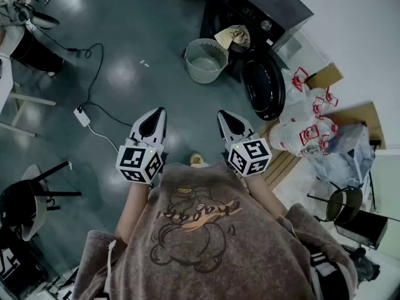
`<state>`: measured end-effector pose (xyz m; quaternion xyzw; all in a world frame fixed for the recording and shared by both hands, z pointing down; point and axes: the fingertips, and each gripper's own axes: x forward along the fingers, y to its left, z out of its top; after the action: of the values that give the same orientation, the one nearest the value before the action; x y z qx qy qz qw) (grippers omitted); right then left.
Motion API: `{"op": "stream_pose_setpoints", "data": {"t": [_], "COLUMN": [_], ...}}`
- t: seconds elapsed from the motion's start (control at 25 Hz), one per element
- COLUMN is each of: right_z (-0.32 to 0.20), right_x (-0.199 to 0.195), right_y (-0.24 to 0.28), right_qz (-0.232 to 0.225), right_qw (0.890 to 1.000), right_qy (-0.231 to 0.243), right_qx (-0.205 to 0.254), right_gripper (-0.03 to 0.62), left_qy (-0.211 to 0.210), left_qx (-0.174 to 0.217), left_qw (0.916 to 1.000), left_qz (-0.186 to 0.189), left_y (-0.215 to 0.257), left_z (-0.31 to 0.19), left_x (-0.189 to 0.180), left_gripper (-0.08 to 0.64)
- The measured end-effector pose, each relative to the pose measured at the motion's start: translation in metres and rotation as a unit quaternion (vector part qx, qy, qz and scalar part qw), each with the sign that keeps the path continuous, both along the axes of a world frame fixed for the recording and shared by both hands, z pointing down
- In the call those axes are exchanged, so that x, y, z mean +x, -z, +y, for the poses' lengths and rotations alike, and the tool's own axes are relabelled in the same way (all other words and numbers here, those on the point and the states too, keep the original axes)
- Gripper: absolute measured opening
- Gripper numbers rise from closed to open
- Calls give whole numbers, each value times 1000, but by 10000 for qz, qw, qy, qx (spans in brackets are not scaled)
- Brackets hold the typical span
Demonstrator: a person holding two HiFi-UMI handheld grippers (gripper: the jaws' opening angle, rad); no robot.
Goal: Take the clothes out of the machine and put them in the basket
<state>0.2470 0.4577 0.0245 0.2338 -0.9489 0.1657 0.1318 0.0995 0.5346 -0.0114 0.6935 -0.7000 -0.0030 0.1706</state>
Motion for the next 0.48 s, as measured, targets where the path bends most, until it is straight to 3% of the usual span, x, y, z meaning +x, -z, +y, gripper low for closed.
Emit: {"op": "stream_pose_setpoints", "data": {"t": [0.48], "right_z": [-56], "right_x": [30], "right_y": [-10], "right_qz": [-113], "right_qw": [9998], "right_qy": [-39], "right_qx": [-158], "right_gripper": [-3], "left_qy": [115], "left_qx": [-150], "left_qw": [9998], "left_qz": [38], "left_y": [-14], "left_z": [-54], "left_x": [17], "left_gripper": [5]}}
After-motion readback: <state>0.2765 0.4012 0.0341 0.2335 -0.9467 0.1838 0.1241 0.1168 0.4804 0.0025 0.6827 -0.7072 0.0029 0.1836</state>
